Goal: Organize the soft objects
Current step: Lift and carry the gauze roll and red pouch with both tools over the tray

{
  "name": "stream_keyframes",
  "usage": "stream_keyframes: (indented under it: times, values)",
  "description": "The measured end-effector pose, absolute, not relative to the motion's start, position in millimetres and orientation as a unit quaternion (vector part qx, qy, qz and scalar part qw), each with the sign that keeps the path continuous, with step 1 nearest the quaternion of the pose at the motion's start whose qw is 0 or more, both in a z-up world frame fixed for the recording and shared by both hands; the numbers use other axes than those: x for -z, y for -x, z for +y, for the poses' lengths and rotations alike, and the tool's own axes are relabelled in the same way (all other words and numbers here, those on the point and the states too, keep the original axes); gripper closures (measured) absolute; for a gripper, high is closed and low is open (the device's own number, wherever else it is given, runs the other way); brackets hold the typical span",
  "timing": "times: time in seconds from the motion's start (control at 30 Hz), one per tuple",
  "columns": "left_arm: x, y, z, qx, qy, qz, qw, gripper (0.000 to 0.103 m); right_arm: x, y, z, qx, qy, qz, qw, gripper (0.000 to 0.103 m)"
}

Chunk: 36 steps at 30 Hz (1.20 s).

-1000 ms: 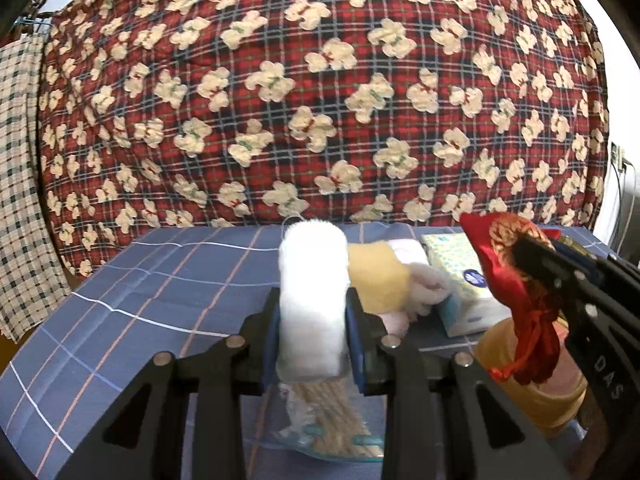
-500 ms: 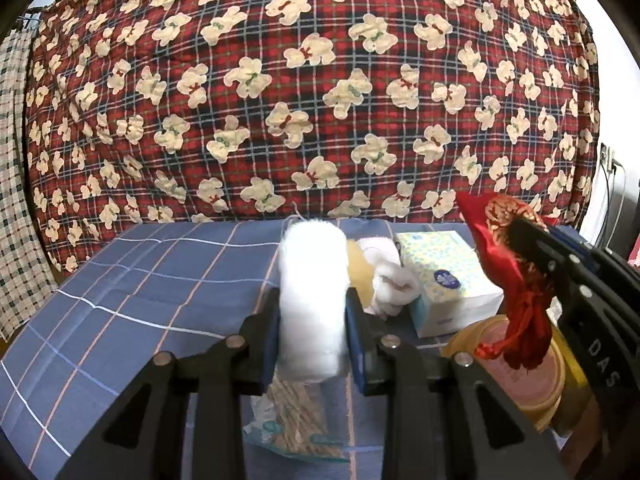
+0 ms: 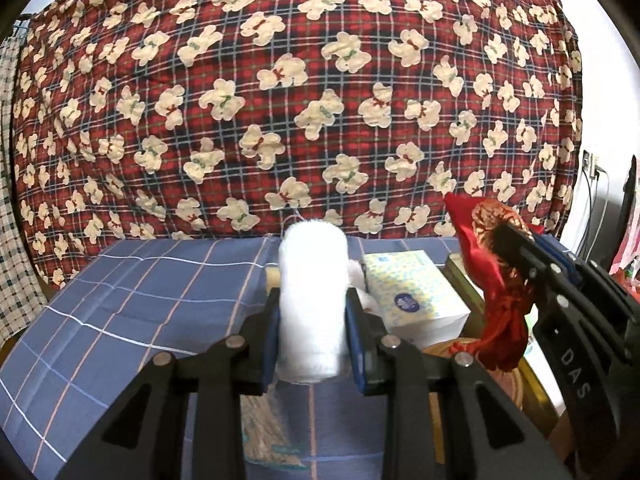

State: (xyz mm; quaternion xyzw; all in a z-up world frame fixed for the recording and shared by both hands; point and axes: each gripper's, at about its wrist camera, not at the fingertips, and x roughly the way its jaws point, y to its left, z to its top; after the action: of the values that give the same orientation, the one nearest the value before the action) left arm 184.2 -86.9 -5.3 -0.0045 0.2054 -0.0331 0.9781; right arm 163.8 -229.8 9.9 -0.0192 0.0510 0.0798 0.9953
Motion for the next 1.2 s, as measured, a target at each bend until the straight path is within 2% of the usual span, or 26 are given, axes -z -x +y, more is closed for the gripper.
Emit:
stream_keyframes:
  times: [1.2]
  values:
    - [-11.8, -191.3, -152.4, 0.105, -0.007, 0.229, 0.968, 0.075, -27.6, -150.4, -288.7, 0.044, 0.005, 0.009, 0.999, 0.092]
